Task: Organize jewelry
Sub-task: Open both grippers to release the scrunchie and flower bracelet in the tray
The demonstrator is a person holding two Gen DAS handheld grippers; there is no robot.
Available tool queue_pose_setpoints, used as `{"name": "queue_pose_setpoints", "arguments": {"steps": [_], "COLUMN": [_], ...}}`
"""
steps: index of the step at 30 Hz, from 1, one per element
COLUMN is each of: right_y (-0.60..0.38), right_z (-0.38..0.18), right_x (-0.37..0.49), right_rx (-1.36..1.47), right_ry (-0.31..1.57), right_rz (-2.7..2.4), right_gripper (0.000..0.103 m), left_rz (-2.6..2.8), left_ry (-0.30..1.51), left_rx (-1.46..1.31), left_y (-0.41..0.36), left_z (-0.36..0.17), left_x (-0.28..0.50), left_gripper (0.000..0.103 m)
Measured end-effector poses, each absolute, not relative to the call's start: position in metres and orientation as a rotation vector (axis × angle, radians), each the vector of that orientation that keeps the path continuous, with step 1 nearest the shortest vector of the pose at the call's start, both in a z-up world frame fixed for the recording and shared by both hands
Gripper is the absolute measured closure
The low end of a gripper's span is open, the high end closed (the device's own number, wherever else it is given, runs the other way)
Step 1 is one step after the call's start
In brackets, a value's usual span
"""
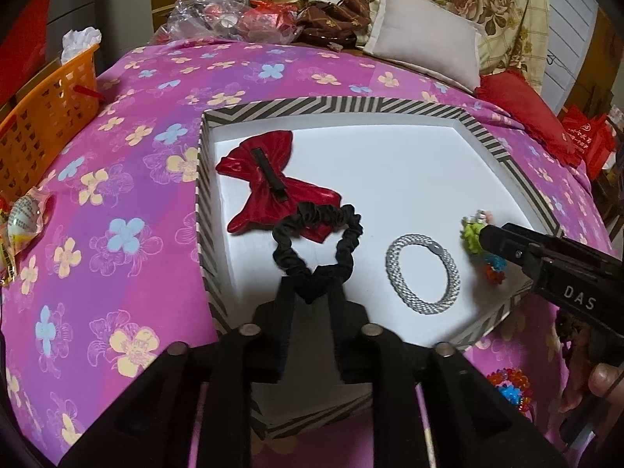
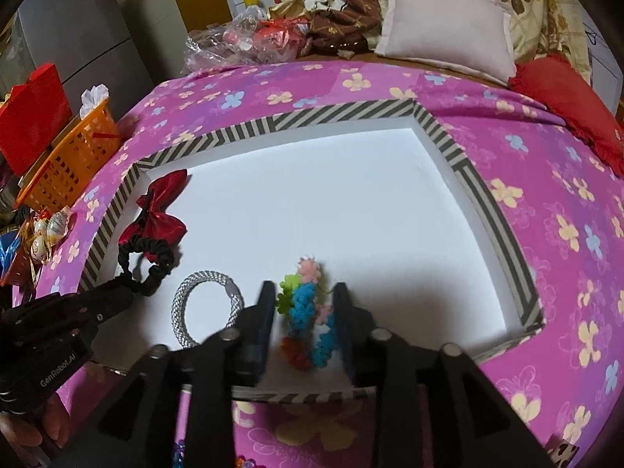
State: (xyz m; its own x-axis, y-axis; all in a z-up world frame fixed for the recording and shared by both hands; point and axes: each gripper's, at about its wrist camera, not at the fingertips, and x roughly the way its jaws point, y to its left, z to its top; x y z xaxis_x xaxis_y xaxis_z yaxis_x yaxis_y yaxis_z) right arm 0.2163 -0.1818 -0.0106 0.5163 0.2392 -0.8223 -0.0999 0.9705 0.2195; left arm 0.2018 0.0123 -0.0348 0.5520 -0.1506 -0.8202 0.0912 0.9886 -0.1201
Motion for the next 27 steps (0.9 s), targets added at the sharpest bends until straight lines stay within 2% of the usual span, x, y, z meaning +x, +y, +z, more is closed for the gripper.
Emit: {"name": "queue_pose_setpoints", "arguments": {"steps": [1, 3, 7, 14, 27], "right_y": [-0.183, -0.185, -0.186, -0.195, -0.225], "right_z": [-0.009, -0.003, 0.013, 0.042, 0.061], "right_x": [0.215, 0.209, 0.193, 0.151, 0.043], "right_rx": [0.159, 0.175, 0.163, 0.169, 0.126], "right_ry": [1.002, 0.99, 0.953, 0.894, 0.873], "right_rz": [0.203, 0.209, 0.205, 0.208, 0.152], "right_gripper": [0.05, 0.048, 0.047, 0.034, 0.03], "left_rz": [-0.14, -0.131, -0.136, -0.146, -0.192], "left_ry": [0.967, 0.956, 0.948, 0.894, 0.851], "left_rx": [-0.057, -0.043, -0.05, -0.044, -0.031], "left_y": [0.011, 0.009, 0.01, 0.009, -0.001], "left_z": [-0.032, -0.028, -0.019, 0.006, 0.03], "left_x": [0.2, 0.196, 0.186, 0.155, 0.085], "left_gripper": [0.074, 0.067, 0.066, 0.066, 0.064]}}
